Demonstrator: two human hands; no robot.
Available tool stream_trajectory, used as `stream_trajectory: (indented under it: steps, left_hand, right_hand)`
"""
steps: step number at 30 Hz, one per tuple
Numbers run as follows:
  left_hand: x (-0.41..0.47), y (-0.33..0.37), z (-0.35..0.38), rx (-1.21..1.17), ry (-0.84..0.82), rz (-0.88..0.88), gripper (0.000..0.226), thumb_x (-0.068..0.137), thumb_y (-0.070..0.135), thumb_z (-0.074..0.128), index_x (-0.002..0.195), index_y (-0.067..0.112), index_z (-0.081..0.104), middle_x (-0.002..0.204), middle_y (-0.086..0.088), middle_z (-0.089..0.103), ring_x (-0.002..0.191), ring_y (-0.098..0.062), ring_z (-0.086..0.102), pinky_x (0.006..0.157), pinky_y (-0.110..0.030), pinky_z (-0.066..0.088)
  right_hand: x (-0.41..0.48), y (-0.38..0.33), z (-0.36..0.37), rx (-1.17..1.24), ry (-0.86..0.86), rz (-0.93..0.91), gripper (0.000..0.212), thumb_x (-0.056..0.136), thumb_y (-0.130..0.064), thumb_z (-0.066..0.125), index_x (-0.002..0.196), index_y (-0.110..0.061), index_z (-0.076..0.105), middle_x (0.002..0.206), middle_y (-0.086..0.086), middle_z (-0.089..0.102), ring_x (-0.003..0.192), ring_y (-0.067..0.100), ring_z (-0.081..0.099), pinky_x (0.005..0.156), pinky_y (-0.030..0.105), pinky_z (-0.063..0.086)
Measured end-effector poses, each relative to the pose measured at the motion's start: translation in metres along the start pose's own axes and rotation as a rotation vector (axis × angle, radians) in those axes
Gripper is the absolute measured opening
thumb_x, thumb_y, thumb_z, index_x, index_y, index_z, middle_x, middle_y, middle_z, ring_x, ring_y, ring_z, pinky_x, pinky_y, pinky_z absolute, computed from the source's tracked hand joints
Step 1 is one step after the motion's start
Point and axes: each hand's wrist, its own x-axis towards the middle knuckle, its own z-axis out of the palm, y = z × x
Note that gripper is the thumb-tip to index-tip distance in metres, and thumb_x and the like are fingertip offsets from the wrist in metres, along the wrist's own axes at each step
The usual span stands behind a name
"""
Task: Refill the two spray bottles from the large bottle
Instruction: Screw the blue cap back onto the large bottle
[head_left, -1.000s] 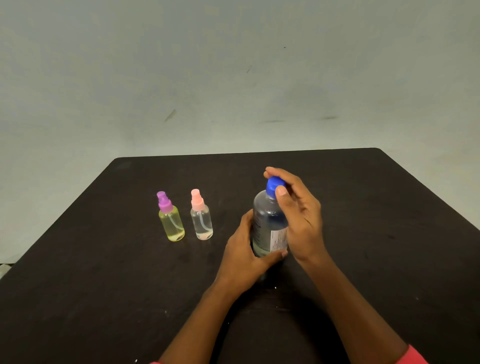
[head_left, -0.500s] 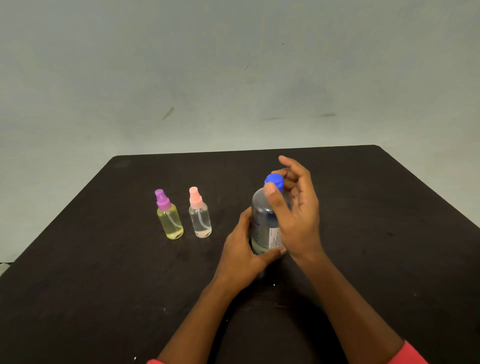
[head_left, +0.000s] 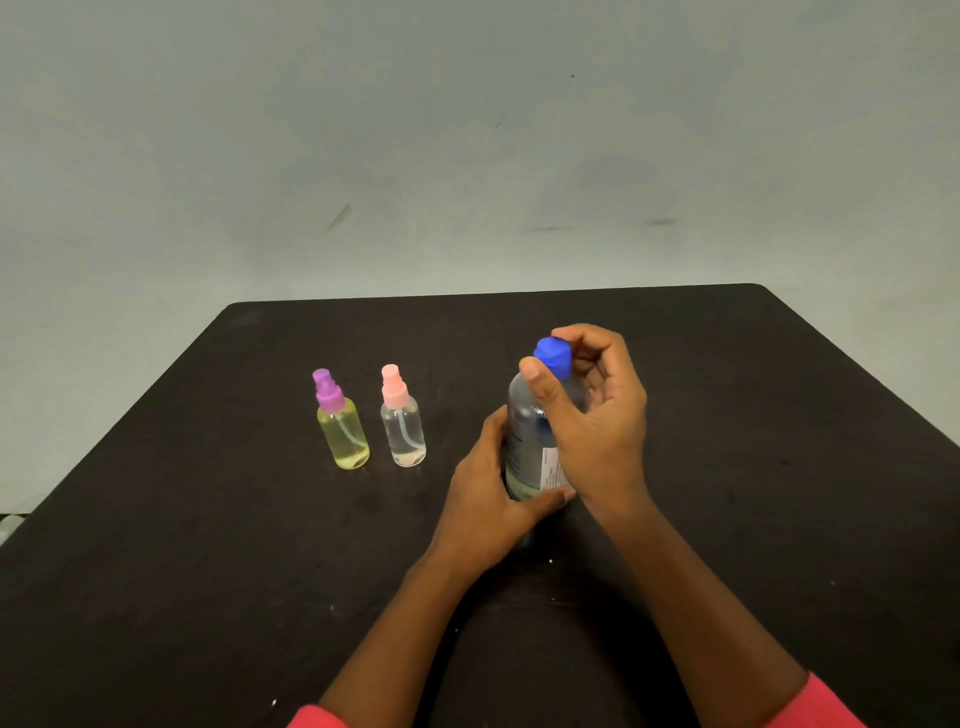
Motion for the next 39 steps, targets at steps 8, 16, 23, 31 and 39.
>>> stream_trajectory:
  steps: [8,16,23,31,39]
  left_hand:
    - [0.0001,-0.0006,0.0,0.004,0.01,0.007,0.079,0.067,0.029,0.085,0.132,0.031,0.041,0.122,0.017,0.059,0.112,0.0,0.057,0.091,-0.021,0.049]
    - [0.0004,0.0002,-0.0004,-0.008,-0.005,0.0,0.074,0.069,0.03,0.084,0.131,0.029,0.043,0.12,0.017,0.06,0.112,0.002,0.057,0.088,-0.013,0.046]
    - [0.0001,0.001,-0.0003,-0.021,0.005,0.015,0.072,0.069,0.026,0.084,0.129,0.027,0.045,0.117,0.014,0.062,0.109,-0.002,0.06,0.087,-0.018,0.048]
    - [0.0005,0.0003,0.0003,0.0,0.014,0.026,0.075,0.068,0.028,0.085,0.131,0.028,0.043,0.119,0.014,0.062,0.11,-0.004,0.06,0.091,-0.027,0.051]
    - [-0.0002,0.0015,-0.0008,-0.005,0.003,0.004,0.073,0.069,0.028,0.084,0.13,0.027,0.044,0.117,0.016,0.062,0.108,0.002,0.059,0.086,-0.012,0.047]
  right_hand:
    - [0.0011,0.0002,-0.0061,0.036,-0.08,-0.025,0.02,0.094,-0.018,0.054,0.113,-0.017,0.062,0.112,0.005,0.066,0.105,0.018,0.064,0.087,0.023,0.05]
    - [0.0021,0.0003,-0.0002,-0.012,0.021,-0.029,0.032,0.079,-0.014,0.077,0.099,-0.024,0.055,0.093,-0.018,0.06,0.09,0.013,0.063,0.082,0.023,0.052]
    - [-0.0007,-0.0006,0.0004,-0.021,0.015,0.01,0.039,0.082,-0.036,0.068,0.117,-0.027,0.052,0.105,-0.004,0.06,0.099,0.019,0.062,0.088,0.033,0.052]
    - [0.0005,0.0015,-0.0054,0.047,-0.076,-0.066,0.021,0.093,-0.011,0.054,0.113,-0.013,0.061,0.112,0.003,0.066,0.108,0.02,0.063,0.089,0.027,0.049]
    - [0.0029,0.0002,-0.0009,0.013,0.008,-0.047,0.033,0.077,-0.013,0.077,0.099,-0.024,0.054,0.093,-0.022,0.059,0.09,0.007,0.061,0.082,0.021,0.05]
